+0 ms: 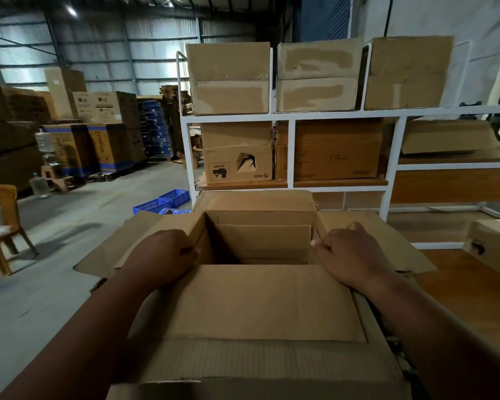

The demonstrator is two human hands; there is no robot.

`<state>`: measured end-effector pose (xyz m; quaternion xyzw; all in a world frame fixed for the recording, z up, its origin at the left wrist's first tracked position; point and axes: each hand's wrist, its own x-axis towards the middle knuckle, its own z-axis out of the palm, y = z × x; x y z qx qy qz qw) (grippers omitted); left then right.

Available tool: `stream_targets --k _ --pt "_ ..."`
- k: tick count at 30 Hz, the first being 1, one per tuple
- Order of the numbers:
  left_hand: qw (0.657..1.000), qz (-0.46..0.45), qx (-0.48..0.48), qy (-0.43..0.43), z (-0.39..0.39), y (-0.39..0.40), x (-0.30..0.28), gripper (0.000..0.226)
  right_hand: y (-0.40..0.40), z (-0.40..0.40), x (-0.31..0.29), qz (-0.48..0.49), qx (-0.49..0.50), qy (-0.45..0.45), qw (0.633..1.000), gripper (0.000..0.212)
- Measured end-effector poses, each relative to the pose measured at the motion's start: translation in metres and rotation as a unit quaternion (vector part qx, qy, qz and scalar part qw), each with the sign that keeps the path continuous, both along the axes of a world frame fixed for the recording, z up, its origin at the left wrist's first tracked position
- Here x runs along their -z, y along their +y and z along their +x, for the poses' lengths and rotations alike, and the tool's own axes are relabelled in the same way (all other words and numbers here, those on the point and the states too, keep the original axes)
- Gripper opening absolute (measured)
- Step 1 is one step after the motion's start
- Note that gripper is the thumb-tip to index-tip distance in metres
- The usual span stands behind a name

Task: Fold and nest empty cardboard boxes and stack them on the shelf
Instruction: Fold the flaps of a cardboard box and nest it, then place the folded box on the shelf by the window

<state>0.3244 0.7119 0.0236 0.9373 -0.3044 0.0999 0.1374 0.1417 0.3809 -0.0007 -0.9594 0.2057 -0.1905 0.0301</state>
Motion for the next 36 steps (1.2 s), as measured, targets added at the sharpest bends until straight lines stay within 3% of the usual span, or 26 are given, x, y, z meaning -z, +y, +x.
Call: stream_targets --k 9,13,16,20,23,28,36 --pt "0.984 -0.010 0.175 -0.025 -0.080 -0.067 -0.005 0.022 0.021 -0.026 -0.016 0.034 -0.038 -0.050 0.997 0.038" --pt "0.974 -0.069 0.213 -0.036 -0.136 -0.109 -0.009 0.030 0.019 -0.058 -0.023 0.078 -0.051 -0.074 0.993 0.026" --pt "0.959 -0.129 0.246 -0.045 -0.180 -0.144 -0.005 0.033 0.006 -0.091 -0.021 0.097 -0.019 -0.081 0.992 0.019" --pt "0.938 -0.142 0.314 -0.030 -0.223 -0.196 0.004 0.024 -0.025 -0.147 -0.013 0.142 0.013 -0.103 0.984 0.039" --pt "0.926 -0.161 0.340 -0.004 -0.245 -0.237 0.013 0.028 -0.051 -0.197 -0.014 0.146 0.078 -0.101 0.981 0.033" --pt "0.917 -0.143 0.371 0.031 -0.305 -0.311 0.026 0.037 -0.104 -0.279 -0.005 0.141 0.156 -0.098 0.973 0.013" --pt "0.912 -0.093 0.390 0.083 -0.415 -0.446 0.026 0.041 -0.219 -0.399 0.015 0.168 0.218 -0.133 0.952 0.025"
